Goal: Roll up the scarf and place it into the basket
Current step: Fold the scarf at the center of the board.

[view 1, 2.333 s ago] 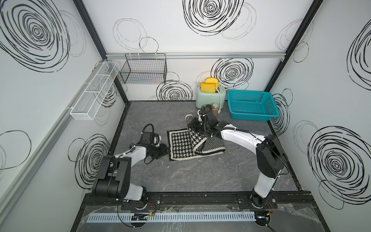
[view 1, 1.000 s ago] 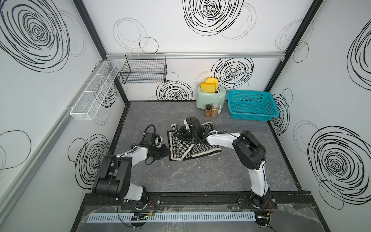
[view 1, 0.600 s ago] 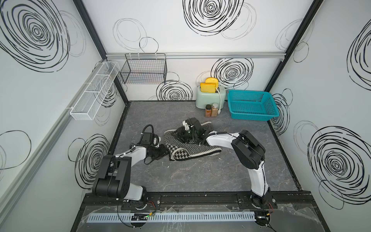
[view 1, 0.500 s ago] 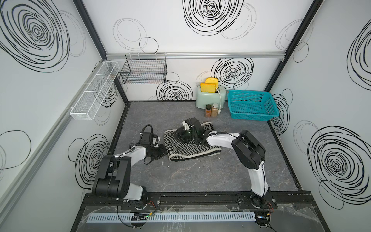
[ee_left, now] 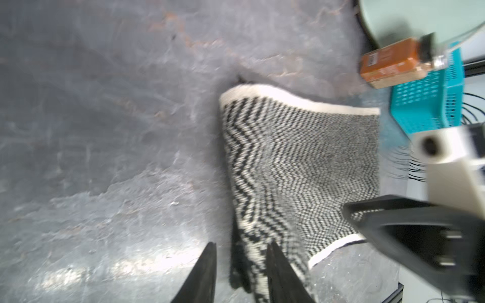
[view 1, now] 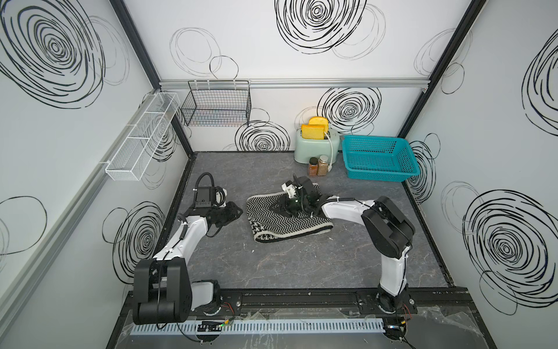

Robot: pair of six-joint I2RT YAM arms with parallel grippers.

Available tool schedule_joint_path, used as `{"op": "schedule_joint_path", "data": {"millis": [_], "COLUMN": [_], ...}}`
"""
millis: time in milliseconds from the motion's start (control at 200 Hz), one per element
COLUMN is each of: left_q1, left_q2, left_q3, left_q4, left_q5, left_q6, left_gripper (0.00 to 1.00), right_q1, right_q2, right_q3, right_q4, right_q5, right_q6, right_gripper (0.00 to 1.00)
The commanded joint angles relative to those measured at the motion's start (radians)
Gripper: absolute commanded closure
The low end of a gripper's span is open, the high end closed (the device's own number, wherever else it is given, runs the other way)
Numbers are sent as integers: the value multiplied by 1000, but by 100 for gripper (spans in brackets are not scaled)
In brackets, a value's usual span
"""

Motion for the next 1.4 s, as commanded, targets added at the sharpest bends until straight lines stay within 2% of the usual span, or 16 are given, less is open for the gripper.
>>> {"op": "schedule_joint_path", "data": {"millis": [0,185,300,425,540,675,870,970,1070,1200,1320,1395], "left_q1": [-77,-237,-329,-388,-381,-358,-319,-293,-281,-301,-307,-283], "left_q2": [-29,-81,-105,-80,-15,52,83,76,32,-12,69,124], "left_q3": [52,-36,-140,-208,-242,-242,-249,-256,-246,-147,-73,-86], "left_q4": [-29,72,165,237,279,280,222,186,159,104,101,147], "left_q5": [14,58,42,13,-4,-37,-71,-69,-65,-70,-79,-80], "left_q6": [-48,-185,-280,-320,-306,-274,-252,-246,-258,-254,-206,-189], "left_gripper": [63,65,65,66,67,67,67,67,66,65,66,67], "right_q1": [35,38,-33,-144,-259,-354,-417,-456,-502,-514,-502,-494], "right_q2": [43,46,-77,-228,-319,-308,-277,-290,-341,-388,-416,-399], "right_q3": [-9,-44,-203,-226,-232,-265,-490,-543,-531,-448,-400,-396], "right_q4": [15,-63,30,-155,-270,-277,-139,-176,-267,-369,-369,-359], "right_q5": [-115,-143,-138,-97,-66,-96,-129,-117,-56,-20,-11,-26], "right_q6": [-17,-79,-29,-170,-298,-397,-365,-392,-466,-521,-520,-523], "right_gripper": [70,71,64,61,60,60,61,63,63,63,62,62]}}
